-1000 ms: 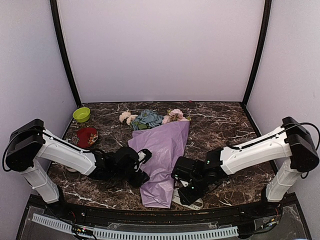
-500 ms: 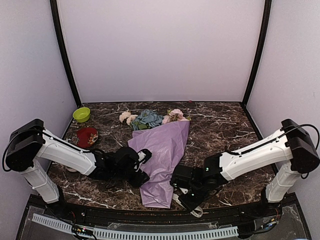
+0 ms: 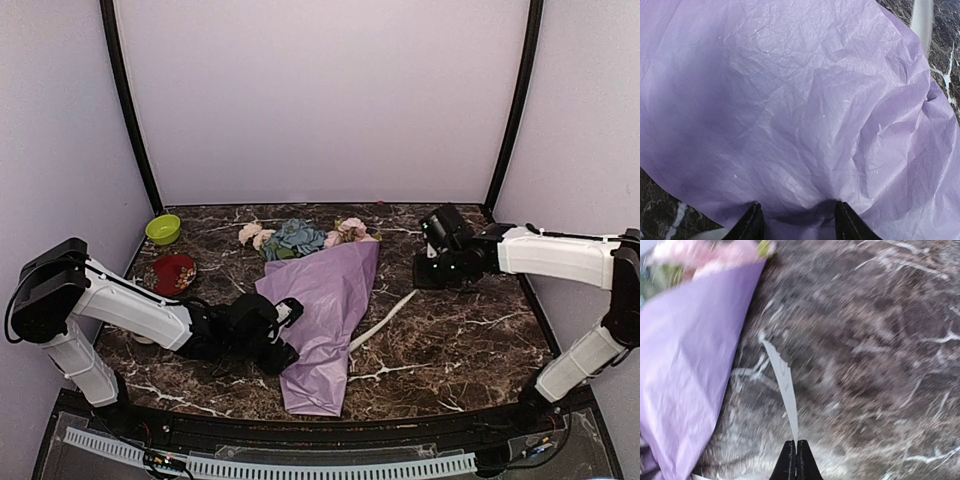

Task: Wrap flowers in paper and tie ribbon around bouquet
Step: Adjust the ribbon at the center of the board, then pick up the left side of the ribbon at the center of the board.

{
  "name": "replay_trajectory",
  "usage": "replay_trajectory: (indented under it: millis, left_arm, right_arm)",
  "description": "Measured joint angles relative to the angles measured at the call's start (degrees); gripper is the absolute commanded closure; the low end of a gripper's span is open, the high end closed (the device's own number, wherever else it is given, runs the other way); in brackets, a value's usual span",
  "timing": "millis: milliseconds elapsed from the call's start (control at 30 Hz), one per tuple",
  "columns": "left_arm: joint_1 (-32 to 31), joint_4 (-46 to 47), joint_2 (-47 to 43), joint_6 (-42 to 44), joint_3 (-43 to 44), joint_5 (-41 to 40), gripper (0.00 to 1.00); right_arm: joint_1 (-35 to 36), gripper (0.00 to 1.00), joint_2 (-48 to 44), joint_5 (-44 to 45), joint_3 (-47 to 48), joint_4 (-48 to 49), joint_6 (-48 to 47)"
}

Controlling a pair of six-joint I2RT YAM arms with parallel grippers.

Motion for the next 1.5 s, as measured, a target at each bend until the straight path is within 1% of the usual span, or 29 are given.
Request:
replay_trajectory:
  millis: [133, 233, 367, 433, 467, 533, 633, 667, 733, 800, 900, 1000, 1133, 1200, 1267, 1367, 1433, 1500]
  left_arm:
    - [0.0, -0.07, 0.0, 0.17, 0.02, 0.0, 0.51]
    - [0.0, -0.26, 0.13, 0.42, 0.2, -0.07, 0.51]
    - [0.0, -1.16, 0.94, 0.9, 1.42, -0.15, 0.52]
    - [0.0, -1.16, 1.49, 1.22, 2.01, -0.02, 0.52]
    - [0.0, -1.11, 1.6, 1.27, 2.08, 0.0, 0.53]
    - [0.0, -0.94, 1.62, 1.31, 2.05, 0.09, 0.53]
    - [0.0, -0.48, 1.62, 1.31, 1.81, 0.11, 0.53]
    - [0.0, -0.31, 1.57, 1.31, 1.7, 0.11, 0.53]
    - [0.0, 0.13, 1.46, 1.31, 1.4, 0.11, 0.53]
    - [0.0, 0.59, 1.31, 1.31, 1.11, 0.09, 0.53]
    - [0.0, 1.46, 0.98, 1.29, 0.39, 0.09, 0.53]
    - [0.0, 1.79, 0.37, 1.29, -0.33, 0.13, 0.53]
    - [0.0, 2.12, -0.35, 1.27, -1.22, 0.24, 0.52]
    - [0.0, 2.1, -0.63, 1.27, -1.44, 0.24, 0.5]
    - [0.0, 1.7, -0.9, 1.27, -1.44, 0.2, 0.45]
    - [0.0, -1.18, -3.28, 1.14, -1.44, -0.42, 0.32]
    - [-0.11, -4.24, -8.0, 0.28, -1.46, -1.66, 0.24]
    - [0.02, -6.45, -14.43, -1.29, -1.46, -3.48, 0.22]
  right_arm:
    - [-12.63, 1.0, 0.02, 2.1, 5.01, 4.57, -2.51]
    - [-20.81, 1.0, -0.15, 4.74, 13.31, 5.97, -5.03]
    - [-27.26, 1.0, -2.97, 7.08, 23.87, 6.86, -8.13]
    - [-27.54, 1.0, -5.9, 6.84, 27.23, 8.07, -9.66]
    - [-26.73, 1.0, -7.3, 6.16, 28.15, 8.94, -10.27]
    - [-22.56, 1.0, -9.81, 3.17, 28.41, 11.87, -11.37]
    - [-11.32, 1.0, -8.68, -4.72, 27.85, 16.2, -12.11]
    - [-6.86, 1.0, -6.08, -8.48, 27.85, 18.08, -12.13]
    - [-0.83, 1.0, 0.17, -14.47, 28.44, 20.5, -11.63]
    - [4.59, 1.0, 10.56, -20.2, 31.06, 21.59, -11.37]
    - [9.55, 1.0, 24.37, -26.32, 34.12, 21.57, -9.75]
    - [12.07, 1.0, 33.24, -30.88, 33.31, 21.88, -5.92]
    - [11.43, 1.0, 37.24, -33.62, 30.71, 22.86, -1.99]
    - [11.06, 1.0, 38.56, -34.77, 30.71, 23.96, -0.94]
    - [10.64, 1.0, 39.58, -34.99, 30.71, 24.52, -0.42]
    - [10.51, 1.0, 40.11, -34.16, 29.64, 24.74, 0.02]
    - [10.51, 1.0, 40.11, -33.24, 28.39, 24.7, 0.11]
    - [10.51, 1.0, 40.11, -32.76, 27.54, 24.59, 0.13]
